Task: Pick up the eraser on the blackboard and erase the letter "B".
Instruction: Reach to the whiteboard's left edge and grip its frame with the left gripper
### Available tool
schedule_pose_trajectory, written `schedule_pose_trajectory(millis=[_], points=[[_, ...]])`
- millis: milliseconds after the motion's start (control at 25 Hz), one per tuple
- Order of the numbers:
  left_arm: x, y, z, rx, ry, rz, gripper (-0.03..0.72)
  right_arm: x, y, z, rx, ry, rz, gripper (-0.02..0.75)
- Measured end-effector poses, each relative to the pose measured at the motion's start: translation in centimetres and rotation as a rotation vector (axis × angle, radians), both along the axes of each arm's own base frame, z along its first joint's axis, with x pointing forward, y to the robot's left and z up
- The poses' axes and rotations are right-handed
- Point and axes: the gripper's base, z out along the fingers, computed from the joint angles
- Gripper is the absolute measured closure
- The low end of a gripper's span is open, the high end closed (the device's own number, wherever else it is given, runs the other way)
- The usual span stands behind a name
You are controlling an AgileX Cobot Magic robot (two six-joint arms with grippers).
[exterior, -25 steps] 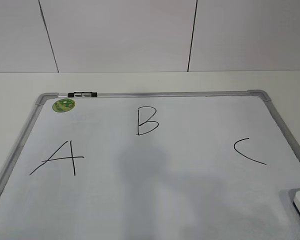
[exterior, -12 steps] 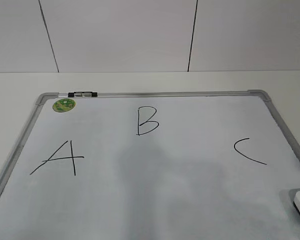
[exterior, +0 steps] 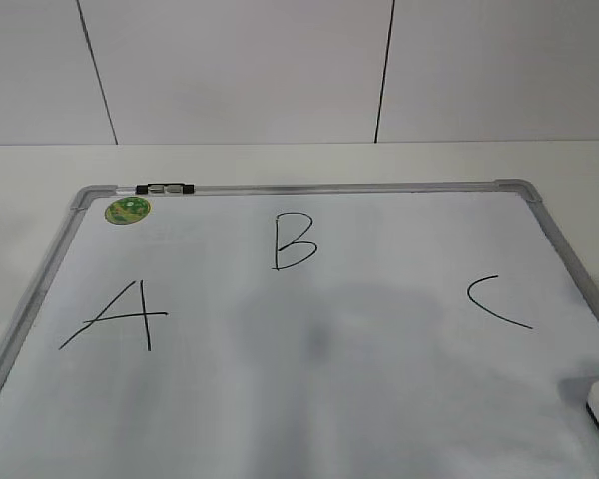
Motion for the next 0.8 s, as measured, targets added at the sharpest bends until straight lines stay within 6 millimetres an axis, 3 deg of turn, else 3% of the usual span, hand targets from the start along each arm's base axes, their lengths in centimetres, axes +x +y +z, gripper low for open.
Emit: schedule_pose_trajectory(millis=[520, 800], points=[[13.8, -1.2, -4.4, 0.025, 0.143, -0.016, 0.447, 1.0, 0.0, -0.4, 0.001, 0.055, -0.001, 0.204], [18.1, -1.6, -9.8, 0.044, 0.24, -0.05, 0.447, 1.0, 0.0, -0.4, 0.001, 0.053, -0.002, 0.206]])
